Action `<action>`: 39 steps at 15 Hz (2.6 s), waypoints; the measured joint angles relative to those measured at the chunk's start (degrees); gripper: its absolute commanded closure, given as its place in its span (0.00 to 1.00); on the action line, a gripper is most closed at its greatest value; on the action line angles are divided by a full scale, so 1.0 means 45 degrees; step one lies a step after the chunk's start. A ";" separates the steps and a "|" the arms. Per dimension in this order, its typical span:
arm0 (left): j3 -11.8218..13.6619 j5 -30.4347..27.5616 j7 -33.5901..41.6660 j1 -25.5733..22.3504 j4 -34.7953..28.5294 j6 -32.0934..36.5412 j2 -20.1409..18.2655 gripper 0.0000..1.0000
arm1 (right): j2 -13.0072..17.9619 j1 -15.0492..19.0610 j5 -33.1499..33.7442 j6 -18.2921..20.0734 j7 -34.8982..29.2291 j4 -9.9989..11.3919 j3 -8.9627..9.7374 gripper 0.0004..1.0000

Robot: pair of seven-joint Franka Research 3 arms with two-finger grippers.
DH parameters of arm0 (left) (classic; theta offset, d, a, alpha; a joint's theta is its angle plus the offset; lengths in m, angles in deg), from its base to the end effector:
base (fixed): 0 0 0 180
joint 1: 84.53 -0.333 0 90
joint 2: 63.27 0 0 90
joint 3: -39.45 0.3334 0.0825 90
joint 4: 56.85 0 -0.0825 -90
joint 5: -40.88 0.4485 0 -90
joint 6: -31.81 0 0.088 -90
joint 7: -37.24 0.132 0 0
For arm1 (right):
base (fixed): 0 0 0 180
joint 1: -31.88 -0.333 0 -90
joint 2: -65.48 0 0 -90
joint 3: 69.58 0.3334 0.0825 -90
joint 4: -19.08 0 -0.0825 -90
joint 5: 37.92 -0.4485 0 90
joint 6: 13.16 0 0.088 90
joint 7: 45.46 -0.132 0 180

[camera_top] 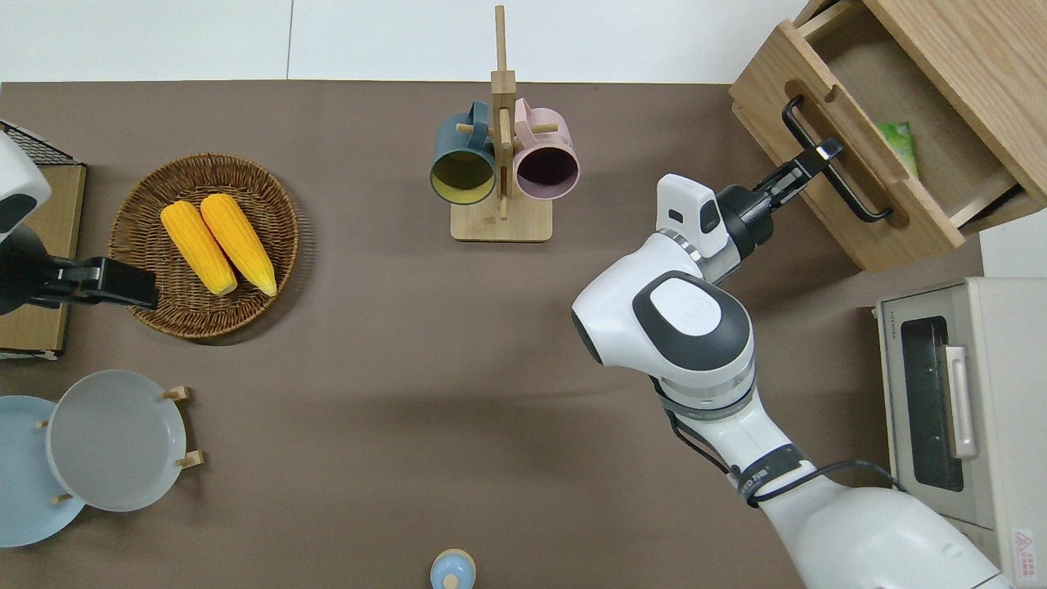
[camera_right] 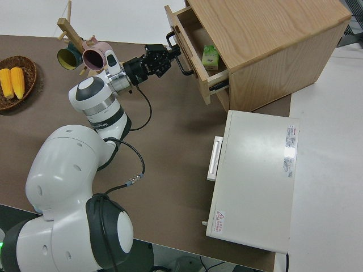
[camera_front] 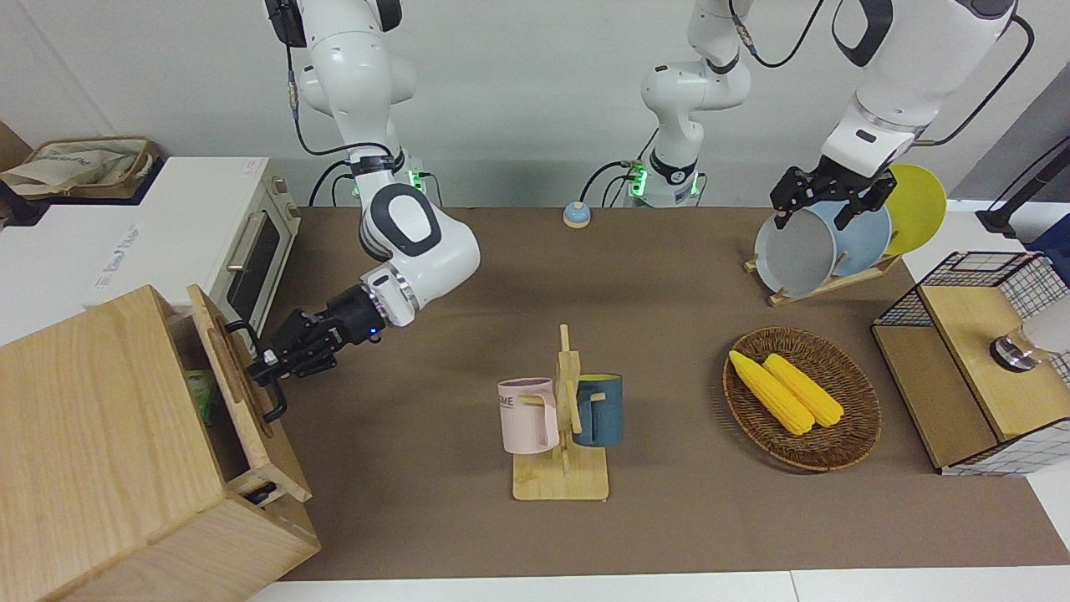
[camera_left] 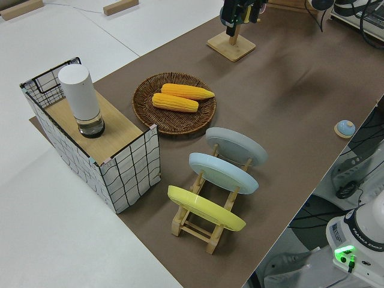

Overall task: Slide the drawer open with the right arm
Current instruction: 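Pull the handle toward the robot with the right gripper, then keep pulling the drawer outward with the right gripper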

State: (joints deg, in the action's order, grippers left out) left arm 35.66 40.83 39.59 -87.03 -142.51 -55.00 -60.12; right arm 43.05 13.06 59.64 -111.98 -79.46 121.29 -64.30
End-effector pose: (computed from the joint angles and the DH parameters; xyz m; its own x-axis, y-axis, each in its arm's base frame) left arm 0.6306 -0.0132 0.6182 0.9974 -0.0635 -0.0346 -0.0634 -0.9980 0.0059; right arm 0.7030 0.1805 0.3713 0.8165 0.5771 -0.0149 0.0204 -0.0031 0.9998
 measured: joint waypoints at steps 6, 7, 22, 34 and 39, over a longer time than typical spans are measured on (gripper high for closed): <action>0.0000 0.0000 0.0000 0.0000 0.0000 0.0000 0.0000 0.01 | 0.0000 -0.0983 -0.0848 0.1066 0.0018 -0.0012 0.0021 1.00; 0.0000 0.0000 0.0000 0.0000 0.0000 0.0000 0.0000 0.01 | 0.0000 -0.1144 -0.0943 0.1214 0.0020 -0.0019 0.0020 1.00; 0.0000 0.0000 0.0000 0.0000 0.0000 0.0000 0.0000 0.01 | -0.0003 -0.3016 -0.2369 0.2962 0.0116 -0.0182 0.0111 1.00; 0.0000 0.0000 0.0000 0.0000 0.0000 0.0000 0.0000 0.01 | -0.0040 -0.3635 -0.2730 0.3540 0.0253 -0.0264 0.0205 1.00; 0.0000 0.0000 0.0000 0.0000 0.0000 0.0000 0.0000 0.01 | -0.0179 -0.3704 -0.2729 0.3768 0.0256 -0.0341 0.0179 0.89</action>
State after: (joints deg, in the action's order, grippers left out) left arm 35.66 40.83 39.59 -87.03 -142.51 -55.00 -60.12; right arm 42.25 -3.61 47.36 -95.03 -78.31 119.75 -63.50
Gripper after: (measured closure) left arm 0.004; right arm 0.815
